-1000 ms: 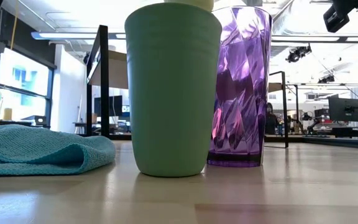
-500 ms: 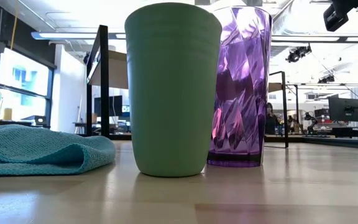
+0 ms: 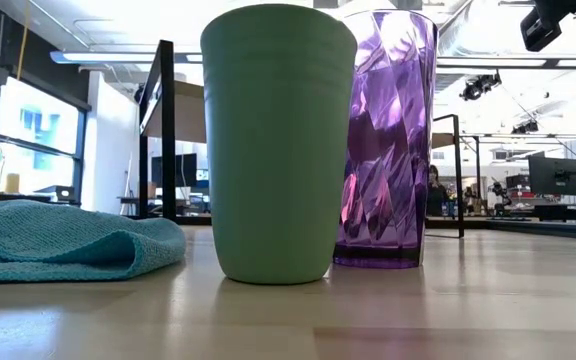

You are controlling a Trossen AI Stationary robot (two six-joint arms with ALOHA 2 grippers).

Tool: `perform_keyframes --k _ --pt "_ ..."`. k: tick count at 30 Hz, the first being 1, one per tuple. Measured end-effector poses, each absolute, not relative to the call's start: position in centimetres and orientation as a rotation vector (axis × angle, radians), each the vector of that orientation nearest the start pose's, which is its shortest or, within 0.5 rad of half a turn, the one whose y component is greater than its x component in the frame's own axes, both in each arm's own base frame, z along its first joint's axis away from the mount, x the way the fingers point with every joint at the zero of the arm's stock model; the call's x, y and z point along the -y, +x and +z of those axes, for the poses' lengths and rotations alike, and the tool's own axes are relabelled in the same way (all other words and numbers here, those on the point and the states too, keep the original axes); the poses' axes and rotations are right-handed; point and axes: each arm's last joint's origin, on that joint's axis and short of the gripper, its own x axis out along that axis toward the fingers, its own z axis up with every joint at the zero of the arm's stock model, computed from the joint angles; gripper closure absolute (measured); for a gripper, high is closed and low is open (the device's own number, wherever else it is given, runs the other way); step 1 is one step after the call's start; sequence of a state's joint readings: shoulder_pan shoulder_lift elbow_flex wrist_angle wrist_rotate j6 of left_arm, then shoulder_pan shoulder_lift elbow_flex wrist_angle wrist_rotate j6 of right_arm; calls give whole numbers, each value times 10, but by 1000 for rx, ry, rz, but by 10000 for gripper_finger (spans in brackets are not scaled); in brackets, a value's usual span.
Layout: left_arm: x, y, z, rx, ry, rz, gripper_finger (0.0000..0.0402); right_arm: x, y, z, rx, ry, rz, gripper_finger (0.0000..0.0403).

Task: Stack small to large cups/mugs on shelf
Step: Put the yellow cup on the shelf

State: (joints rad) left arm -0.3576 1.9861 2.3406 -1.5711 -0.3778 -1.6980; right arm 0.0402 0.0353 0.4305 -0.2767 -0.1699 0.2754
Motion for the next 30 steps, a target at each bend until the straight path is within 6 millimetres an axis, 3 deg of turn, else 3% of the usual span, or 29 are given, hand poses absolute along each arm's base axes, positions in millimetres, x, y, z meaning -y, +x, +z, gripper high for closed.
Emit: perform_keyframes --k 9,15,26,30 --pt "140 346 392 -804 -1120 901 401 -7 55 274 93 244 224 206" --pt "143 345 391 -850 -994 829 401 -7 55 274 94 239 224 206" --pt "95 358 395 -983 -503 626 401 -7 55 274 85 262 229 206" --pt "70 361 398 -1016 -428 592 401 -7 55 271 57 295 229 206"
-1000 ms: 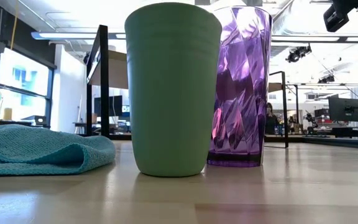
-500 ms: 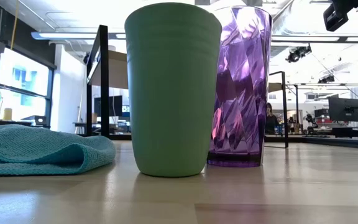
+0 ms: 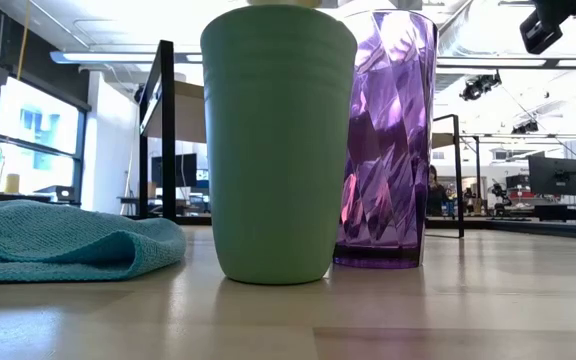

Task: Stack small to large cups/mugs on shelf
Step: Put the yellow cup on the shelf

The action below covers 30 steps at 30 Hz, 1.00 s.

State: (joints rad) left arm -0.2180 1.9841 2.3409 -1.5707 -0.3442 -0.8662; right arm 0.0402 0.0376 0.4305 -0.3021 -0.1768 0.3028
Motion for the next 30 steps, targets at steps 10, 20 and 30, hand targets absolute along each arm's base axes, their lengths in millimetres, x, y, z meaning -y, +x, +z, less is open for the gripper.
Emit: perform_keyframes --k 10,20,30 --pt "12 354 414 -1001 -175 625 401 -7 55 268 13 336 224 206" --pt "-20 333 434 -987 -203 600 401 -7 56 265 -14 334 220 206" --pt "-32 333 433 -1016 -385 518 401 -7 56 264 -16 312 219 206"
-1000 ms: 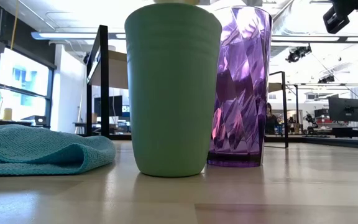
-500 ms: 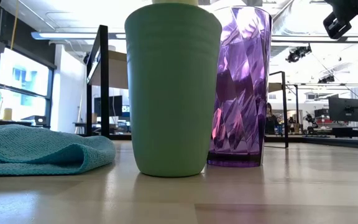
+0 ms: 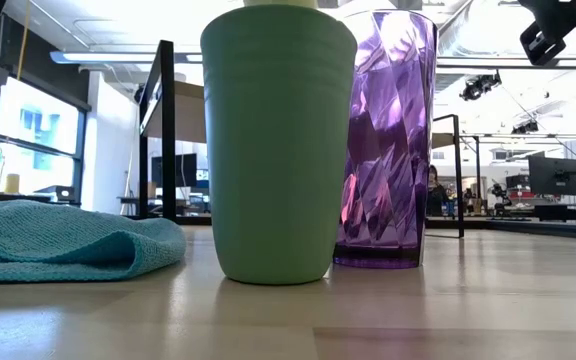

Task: Stack small to large cups/mugs on shelf
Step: Put the yellow cup on the shelf

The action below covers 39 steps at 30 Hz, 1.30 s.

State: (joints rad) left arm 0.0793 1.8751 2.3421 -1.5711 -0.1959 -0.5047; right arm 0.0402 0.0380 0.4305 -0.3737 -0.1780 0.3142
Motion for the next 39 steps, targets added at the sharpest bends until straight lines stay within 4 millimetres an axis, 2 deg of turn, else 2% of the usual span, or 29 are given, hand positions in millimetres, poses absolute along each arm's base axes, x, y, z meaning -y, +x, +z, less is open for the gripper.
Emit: perform_keyframes --k 7,15,19,23,26,29,34,39 --pt "-5 334 433 -1049 -316 379 401 -7 56 264 -18 303 219 206" --pt "27 333 437 -1037 -358 282 401 -7 56 264 -14 281 203 206" --pt "39 329 459 -838 -350 224 402 -6 56 264 -9 277 183 206" --pt "45 311 495 -584 -309 214 402 -6 56 266 13 277 167 206" --pt "47 296 512 -464 -291 256 402 -6 56 268 34 279 170 206" --pt "44 281 517 -427 -340 387 402 -6 56 269 45 283 172 206" --pt "36 261 504 -525 -499 612 402 -6 56 269 44 293 172 206" --pt "37 264 489 -610 -575 694 402 -6 56 269 46 285 163 206"
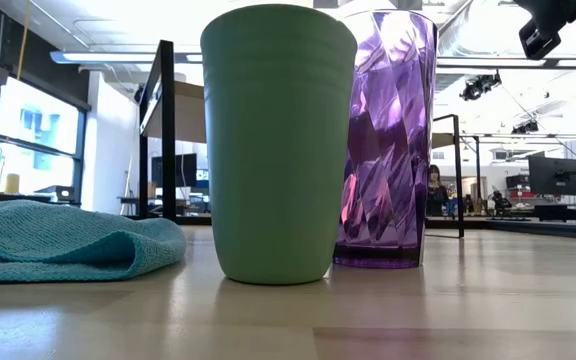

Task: Stack small to large cups/mugs on shelf
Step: Put the yellow cup on the shelf

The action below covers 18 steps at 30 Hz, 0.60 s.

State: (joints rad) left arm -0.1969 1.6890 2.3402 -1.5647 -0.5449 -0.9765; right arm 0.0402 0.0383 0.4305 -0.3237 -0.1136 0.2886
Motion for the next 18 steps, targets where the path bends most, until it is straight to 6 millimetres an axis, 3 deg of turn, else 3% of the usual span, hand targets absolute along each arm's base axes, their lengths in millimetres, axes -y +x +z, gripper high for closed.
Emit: perform_keyframes --k 7,18 --pt "27 277 473 -712 -633 698 402 -5 56 270 53 284 158 206" --pt "4 304 409 -1004 -639 782 402 -6 56 269 38 295 165 206"
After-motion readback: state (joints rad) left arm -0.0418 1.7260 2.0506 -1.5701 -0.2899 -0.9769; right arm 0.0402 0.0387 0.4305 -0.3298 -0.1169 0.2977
